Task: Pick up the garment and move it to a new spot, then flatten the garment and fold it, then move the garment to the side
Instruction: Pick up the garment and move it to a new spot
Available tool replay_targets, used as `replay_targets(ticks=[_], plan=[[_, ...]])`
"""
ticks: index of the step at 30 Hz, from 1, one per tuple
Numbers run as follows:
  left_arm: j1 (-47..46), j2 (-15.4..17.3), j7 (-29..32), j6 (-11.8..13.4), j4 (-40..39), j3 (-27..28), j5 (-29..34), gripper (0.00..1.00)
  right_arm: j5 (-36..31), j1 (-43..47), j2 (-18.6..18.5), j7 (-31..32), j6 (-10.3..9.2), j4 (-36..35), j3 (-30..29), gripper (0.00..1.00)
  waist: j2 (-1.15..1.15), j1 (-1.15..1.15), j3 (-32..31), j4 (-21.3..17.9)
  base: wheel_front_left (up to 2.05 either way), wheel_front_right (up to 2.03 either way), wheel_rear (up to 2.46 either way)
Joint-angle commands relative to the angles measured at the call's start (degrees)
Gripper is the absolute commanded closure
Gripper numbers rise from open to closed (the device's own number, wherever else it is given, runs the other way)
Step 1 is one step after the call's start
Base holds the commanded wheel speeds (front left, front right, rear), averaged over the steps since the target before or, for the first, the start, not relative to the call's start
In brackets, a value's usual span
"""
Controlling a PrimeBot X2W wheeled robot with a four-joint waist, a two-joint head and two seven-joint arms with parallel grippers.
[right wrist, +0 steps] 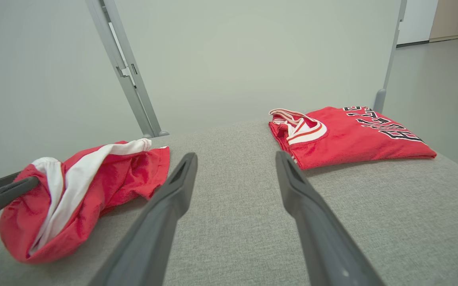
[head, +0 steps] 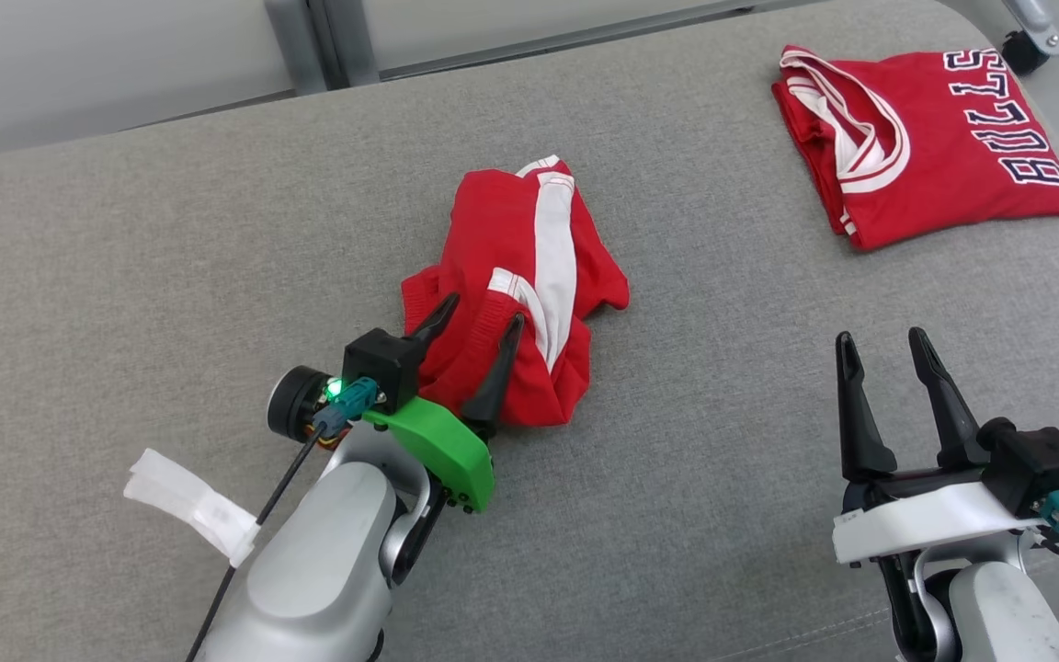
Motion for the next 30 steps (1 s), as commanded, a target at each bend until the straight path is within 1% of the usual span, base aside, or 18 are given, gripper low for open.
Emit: replay_targets(ticks=[1,3,8,15,19,22,25,30], plan=[[-0.01,0.19,-0.75,0.58,-0.86,0.72,-0.28,0.00,-0.51,0.72,-0.07,-0.16,-0.09,0.10,-0.13,0.00,0.00,0.00,-1.89,1.76,0.00,0.00,0.00],[0.26,0.52,-1.07,1.10,-2.16,1.85,-0.26,0.00,-0.68,1.47,-0.13,-0.16,-0.09,0.03,-0.11,0.00,0.00,0.00,-3.01,2.71,0.00,0.00,0.00],[2.89,3.17,-1.34,3.21,-7.91,6.32,0.84,0.00,-0.95,2.57,-0.66,-0.16,-0.09,-0.17,0.04,0.00,0.00,0.00,-5.63,5.13,0.00,0.00,0.00],[10.72,7.30,-1.31,5.60,-17.91,14.62,3.24,0.00,-0.93,4.06,-1.33,-0.16,-0.09,-0.10,0.56,0.00,0.00,0.00,-8.81,8.43,0.00,0.00,0.00],[16.42,9.42,-1.27,7.10,-22.43,20.05,4.47,0.00,-0.86,4.57,-1.49,-0.16,-0.09,0.03,1.27,0.00,0.00,0.00,-10.10,9.17,0.00,0.00,0.00],[20.95,10.10,-1.25,7.55,-25.48,23.55,5.53,0.00,-0.74,4.90,-1.56,-0.15,-0.09,-0.07,1.35,0.00,0.00,0.00,-10.71,9.71,0.00,0.00,0.00],[25.40,10.57,-1.26,7.29,-28.01,26.48,6.51,0.00,-0.57,5.20,-1.80,-0.16,-0.09,-0.17,1.50,0.00,0.00,0.00,-11.03,10.17,0.00,0.00,0.00],[31.36,9.36,-1.26,6.43,-31.26,29.57,7.71,0.00,-0.39,6.12,-1.87,-0.16,-0.09,-0.41,1.61,0.00,0.00,0.00,-11.61,10.86,0.00,0.00,0.00]])
